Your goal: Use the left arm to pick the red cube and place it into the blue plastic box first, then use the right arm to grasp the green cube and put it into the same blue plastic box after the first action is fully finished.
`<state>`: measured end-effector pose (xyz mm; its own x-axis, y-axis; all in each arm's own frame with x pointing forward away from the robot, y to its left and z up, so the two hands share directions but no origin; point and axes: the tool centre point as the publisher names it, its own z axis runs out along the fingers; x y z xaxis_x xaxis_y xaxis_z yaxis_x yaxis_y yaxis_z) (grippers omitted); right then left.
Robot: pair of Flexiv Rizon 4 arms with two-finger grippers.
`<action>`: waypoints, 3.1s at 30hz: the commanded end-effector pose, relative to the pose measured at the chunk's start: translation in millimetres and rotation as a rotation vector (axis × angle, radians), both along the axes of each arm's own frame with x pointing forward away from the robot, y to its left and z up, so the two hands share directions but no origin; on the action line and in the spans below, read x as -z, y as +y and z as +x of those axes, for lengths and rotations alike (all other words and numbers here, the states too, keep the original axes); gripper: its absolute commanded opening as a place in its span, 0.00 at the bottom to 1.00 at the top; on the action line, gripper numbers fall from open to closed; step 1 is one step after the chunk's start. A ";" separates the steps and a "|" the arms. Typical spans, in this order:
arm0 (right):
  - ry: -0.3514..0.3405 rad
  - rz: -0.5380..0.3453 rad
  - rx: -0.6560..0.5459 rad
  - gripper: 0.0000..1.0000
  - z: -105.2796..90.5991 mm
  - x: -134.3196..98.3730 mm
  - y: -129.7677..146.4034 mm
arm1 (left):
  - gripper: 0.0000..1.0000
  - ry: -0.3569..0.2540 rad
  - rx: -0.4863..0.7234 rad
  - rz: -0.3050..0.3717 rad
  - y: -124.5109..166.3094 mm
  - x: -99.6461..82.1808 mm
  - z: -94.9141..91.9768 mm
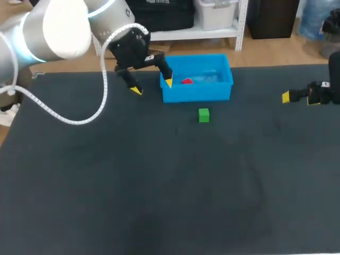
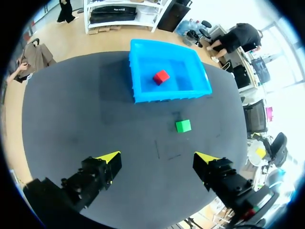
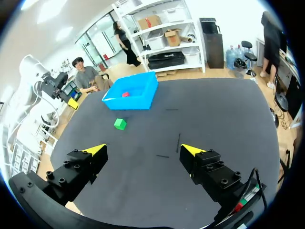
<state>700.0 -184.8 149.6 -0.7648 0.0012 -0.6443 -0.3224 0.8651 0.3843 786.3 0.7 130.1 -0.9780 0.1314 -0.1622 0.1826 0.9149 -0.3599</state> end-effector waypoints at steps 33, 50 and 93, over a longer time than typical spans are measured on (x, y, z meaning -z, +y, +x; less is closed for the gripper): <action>0.001 -0.002 0.001 1.00 0.0 -0.2 0.0 | 1.00 -0.224 -0.102 -0.101 23.2 10.9 -19.0; 0.001 -0.002 0.001 1.00 0.0 -0.2 0.0 | 1.00 -0.188 -0.064 -0.075 35.4 15.2 -29.5; -0.004 -0.077 0.046 1.00 17.0 -28.5 49.1 | 1.00 -0.188 -0.064 -0.075 35.4 15.2 -29.5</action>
